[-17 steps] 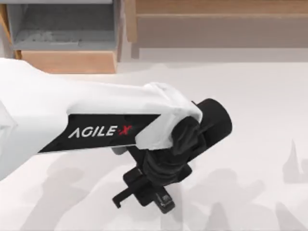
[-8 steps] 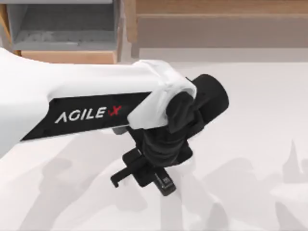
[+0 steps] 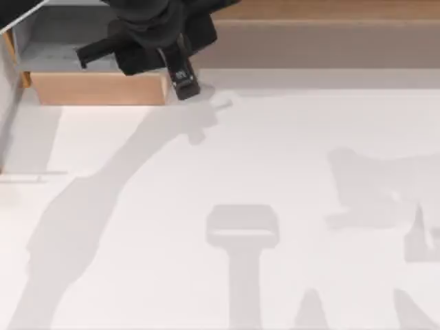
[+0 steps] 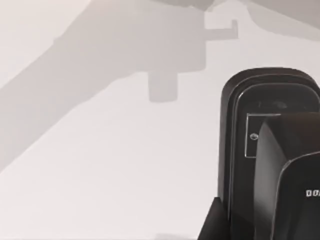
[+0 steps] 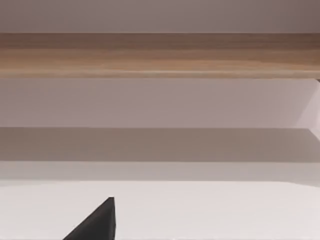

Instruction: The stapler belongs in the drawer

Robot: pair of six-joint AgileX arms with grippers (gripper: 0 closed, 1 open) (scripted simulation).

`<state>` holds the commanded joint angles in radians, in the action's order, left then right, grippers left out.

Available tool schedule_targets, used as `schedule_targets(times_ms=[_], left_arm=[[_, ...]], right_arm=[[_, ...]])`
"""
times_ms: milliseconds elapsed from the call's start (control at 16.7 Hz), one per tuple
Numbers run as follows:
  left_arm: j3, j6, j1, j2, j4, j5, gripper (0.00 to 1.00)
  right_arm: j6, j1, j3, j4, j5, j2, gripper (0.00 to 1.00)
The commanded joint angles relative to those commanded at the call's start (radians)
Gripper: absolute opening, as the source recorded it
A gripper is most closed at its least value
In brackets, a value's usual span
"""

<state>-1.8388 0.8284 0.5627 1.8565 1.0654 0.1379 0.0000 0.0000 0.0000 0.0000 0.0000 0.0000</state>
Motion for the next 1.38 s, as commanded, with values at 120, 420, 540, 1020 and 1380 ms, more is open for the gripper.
schedule_targets(times_ms=[120,420,540,1020,1380], left_arm=[[-0.113,-0.228,-0.115,0.002,0.023,-0.020,0.00],[-0.289,-0.692,-0.422,0.072,0.049,-0.075,0.00],[-0.326,-0.827,-0.542,0.120,0.051,-0.097,0.00],[-0.268,-1.157,-0.870,0.403,-0.012,-0.184,0.00],[-0.176,-1.206,-0.923,0.509,-0.025,-0.218,0.00]], right_arm=[[0.000,0.000,0.000,0.000,0.000,0.000,1.00],[0.000,0.000,0.000,0.000,0.000,0.000,1.00],[0.000,0.000,0.000,0.000,0.000,0.000,1.00],[0.000,0.000,0.000,0.000,0.000,0.000,1.00],[0.000,0.000,0.000,0.000,0.000,0.000,1.00]])
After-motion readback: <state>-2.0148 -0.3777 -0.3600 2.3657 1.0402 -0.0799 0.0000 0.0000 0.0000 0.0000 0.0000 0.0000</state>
